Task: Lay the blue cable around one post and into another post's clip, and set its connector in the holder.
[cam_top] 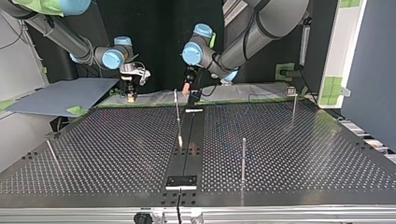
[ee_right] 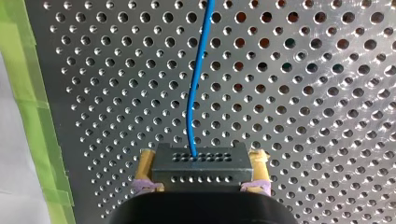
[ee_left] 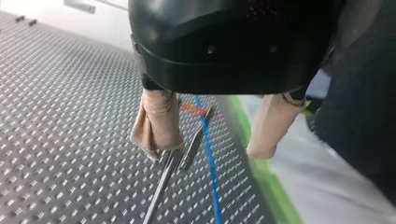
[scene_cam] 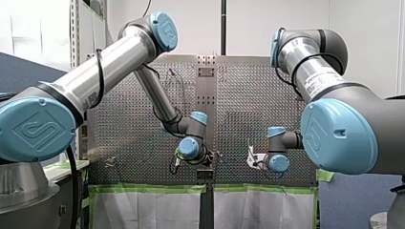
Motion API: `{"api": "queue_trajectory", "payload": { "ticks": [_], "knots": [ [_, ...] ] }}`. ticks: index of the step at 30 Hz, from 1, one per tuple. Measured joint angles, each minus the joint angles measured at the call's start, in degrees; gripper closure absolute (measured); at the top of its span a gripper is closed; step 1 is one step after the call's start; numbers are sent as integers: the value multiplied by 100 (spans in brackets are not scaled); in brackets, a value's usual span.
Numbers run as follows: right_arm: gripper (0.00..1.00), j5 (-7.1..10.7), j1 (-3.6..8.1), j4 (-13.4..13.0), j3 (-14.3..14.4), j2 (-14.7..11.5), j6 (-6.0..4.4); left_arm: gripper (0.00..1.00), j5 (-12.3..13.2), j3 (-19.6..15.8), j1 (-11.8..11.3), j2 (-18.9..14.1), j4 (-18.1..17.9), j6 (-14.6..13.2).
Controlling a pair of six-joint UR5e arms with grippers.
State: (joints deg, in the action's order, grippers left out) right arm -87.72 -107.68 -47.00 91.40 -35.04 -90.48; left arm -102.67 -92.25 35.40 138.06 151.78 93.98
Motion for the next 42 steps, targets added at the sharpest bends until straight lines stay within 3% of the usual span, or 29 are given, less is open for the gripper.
{"api": "queue_trajectory", "payload": {
  "ticks": [15, 42],
  "knots": [
    [100, 7, 4, -8, -2, 6, -32, 0, 580, -141, 77, -186, 0, -6],
    [100, 17, 10, -19, -2, 9, -41, 0, 490, -142, 83, -181, -22, 123]
  ]
}}
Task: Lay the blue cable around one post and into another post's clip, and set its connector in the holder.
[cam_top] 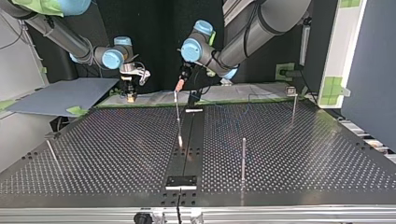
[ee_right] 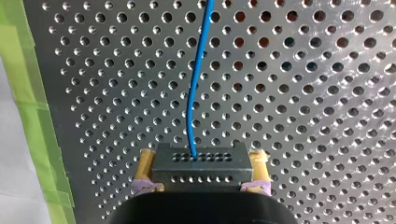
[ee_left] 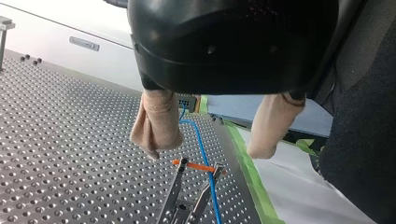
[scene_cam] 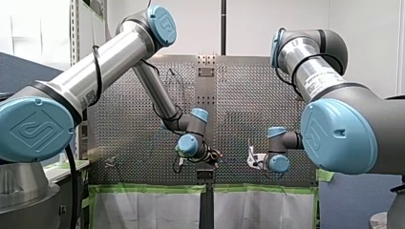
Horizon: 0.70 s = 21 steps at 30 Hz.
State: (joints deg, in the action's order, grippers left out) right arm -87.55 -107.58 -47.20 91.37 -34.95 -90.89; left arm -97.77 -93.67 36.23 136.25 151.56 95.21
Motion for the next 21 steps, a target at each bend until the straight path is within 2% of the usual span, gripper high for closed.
{"api": "queue_trajectory", "payload": {
  "ticks": [7, 15, 21],
  "knots": [
    [100, 0, 1, 11, 0, 0, 0, 0, -62, -8, -10, -12, 11, 6],
    [100, 1, 1, 13, 1, 0, -2, 0, -413, -295, -7, -283, -32, 31],
    [100, 11, 0, -17, 0, 2, -21, 0, -683, -564, -28, -550, -114, 240]
  ]
}}
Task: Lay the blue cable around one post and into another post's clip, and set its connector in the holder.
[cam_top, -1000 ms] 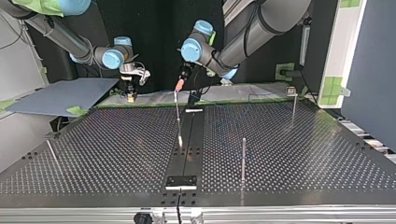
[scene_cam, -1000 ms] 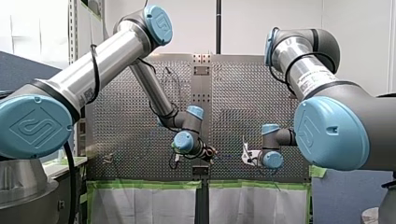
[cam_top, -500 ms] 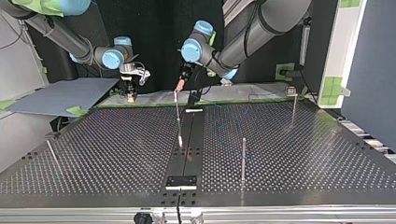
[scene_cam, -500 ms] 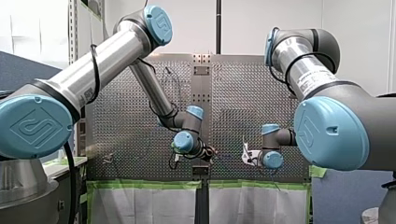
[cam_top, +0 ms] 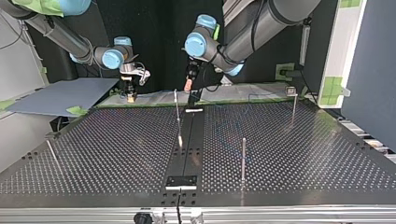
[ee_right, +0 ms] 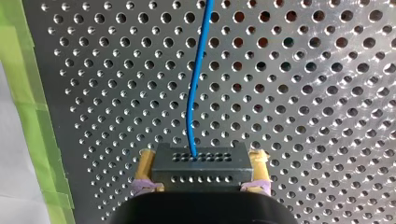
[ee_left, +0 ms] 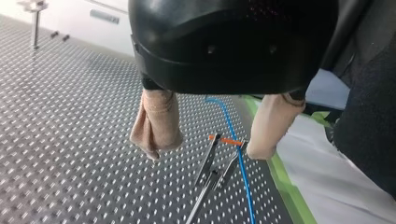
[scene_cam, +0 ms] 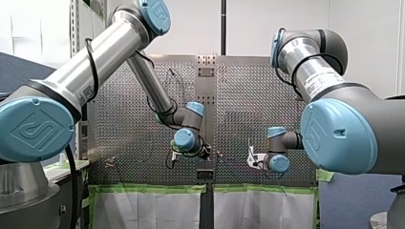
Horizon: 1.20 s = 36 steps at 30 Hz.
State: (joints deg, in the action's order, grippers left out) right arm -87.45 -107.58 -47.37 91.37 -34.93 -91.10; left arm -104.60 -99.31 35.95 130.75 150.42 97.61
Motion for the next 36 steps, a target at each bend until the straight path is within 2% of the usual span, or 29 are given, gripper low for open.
{"api": "queue_trajectory", "payload": {
  "ticks": [5, 15, 23, 31, 36],
  "knots": [
    [100, 6, 2, -2, 0, 1, -13, 0, -290, -233, -9, -289, 178, 285],
    [100, 13, 17, -15, 0, 5, -50, 0, -799, -287, -95, -811, 347, 806],
    [100, 16, 21, -19, 0, 7, -64, 0, -980, -289, -144, -1198, 510, 1193],
    [100, 17, 24, -26, 0, 11, -75, 0, -1058, -289, -168, -1600, 496, 1595],
    [100, 16, 29, -23, 0, 14, -79, 0, -1248, -288, -242, -1852, 510, 1847]
  ]
}}
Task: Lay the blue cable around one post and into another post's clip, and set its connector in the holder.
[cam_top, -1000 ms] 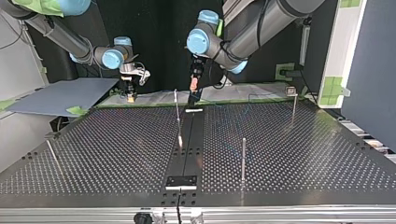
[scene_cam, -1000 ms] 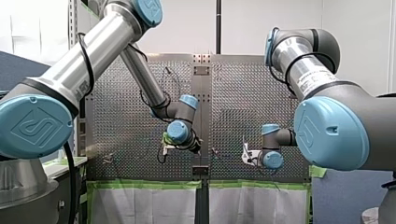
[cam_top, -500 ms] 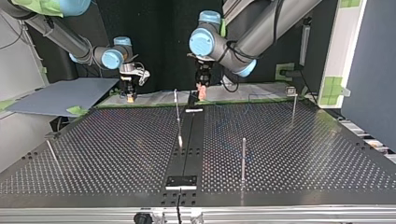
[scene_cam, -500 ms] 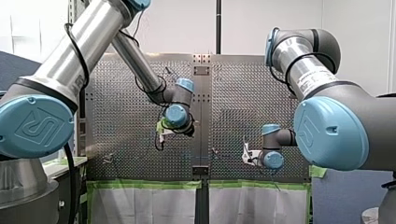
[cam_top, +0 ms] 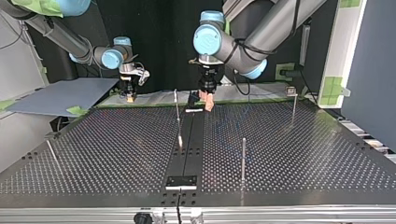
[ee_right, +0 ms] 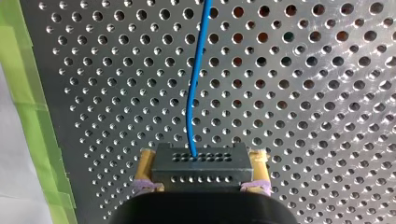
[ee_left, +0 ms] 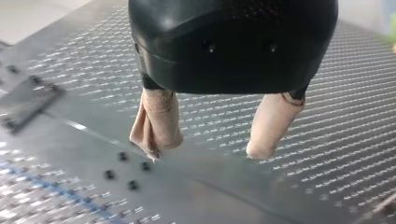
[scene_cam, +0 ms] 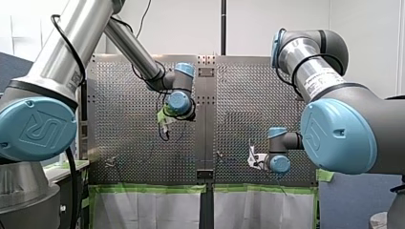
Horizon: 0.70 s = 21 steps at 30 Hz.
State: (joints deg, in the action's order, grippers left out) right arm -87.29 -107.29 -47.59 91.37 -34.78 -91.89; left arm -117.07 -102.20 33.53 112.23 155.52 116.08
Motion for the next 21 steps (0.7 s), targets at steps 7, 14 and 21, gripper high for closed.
{"api": "queue_trajectory", "payload": {
  "ticks": [7, 14, 21],
  "knots": [
    [100, 1, 12, 7, 1, 1, -21, 0, -320, 0, -130, -327, 19, 327],
    [100, 8, 44, 19, 1, 7, -23, 0, -648, 0, -319, -672, -192, 672],
    [100, 9, 53, 21, 1, 9, -22, 0, -520, 0, -648, -1014, -431, 1014]
  ]
}}
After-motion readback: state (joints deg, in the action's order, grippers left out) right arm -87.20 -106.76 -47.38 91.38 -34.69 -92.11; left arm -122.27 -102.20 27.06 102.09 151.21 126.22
